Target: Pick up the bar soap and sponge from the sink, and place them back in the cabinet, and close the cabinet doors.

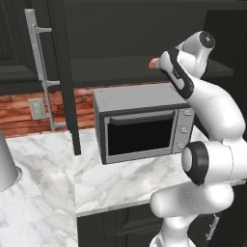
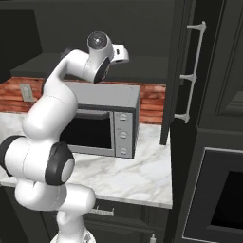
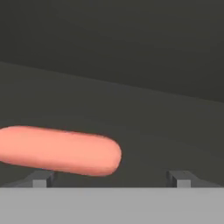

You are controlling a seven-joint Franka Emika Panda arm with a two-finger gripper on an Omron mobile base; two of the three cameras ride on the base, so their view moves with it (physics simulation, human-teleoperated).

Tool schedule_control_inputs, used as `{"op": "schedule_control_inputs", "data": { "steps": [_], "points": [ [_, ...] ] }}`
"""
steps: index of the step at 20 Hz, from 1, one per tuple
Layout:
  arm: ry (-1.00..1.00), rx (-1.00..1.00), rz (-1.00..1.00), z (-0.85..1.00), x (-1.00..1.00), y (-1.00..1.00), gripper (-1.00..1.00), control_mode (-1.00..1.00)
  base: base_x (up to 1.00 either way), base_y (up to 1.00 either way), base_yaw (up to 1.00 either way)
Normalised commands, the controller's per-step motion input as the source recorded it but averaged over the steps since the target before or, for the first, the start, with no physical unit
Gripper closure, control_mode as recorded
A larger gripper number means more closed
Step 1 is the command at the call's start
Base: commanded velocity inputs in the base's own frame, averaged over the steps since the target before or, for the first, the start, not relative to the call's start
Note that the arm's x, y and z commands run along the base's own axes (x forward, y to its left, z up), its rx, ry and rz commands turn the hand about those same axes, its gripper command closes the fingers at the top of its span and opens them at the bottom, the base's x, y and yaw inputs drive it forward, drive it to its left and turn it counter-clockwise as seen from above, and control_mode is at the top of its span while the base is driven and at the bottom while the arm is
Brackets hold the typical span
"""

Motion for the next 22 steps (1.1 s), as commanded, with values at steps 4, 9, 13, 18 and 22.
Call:
{"op": "schedule_control_inputs", "data": {
  "steps": [4,9,13,18,22],
  "points": [
    [0.00,0.00,0.00,0.00,-0.26,0.00,-1.00,-1.00,0.00,0.00,0.00],
    [0.00,0.00,0.00,0.00,-0.30,0.00,-1.00,-1.00,0.00,0.00,0.00],
    [0.00,0.00,0.00,0.04,-0.29,0.00,-1.00,-1.00,0.00,0.00,0.00],
    [0.02,0.00,0.00,0.04,-0.30,0.00,-1.00,-1.00,0.00,0.00,0.00],
    [0.04,0.00,-0.01,0.01,-0.46,0.00,-1.00,-1.00,0.00,0.00,0.00]
  ]
}}
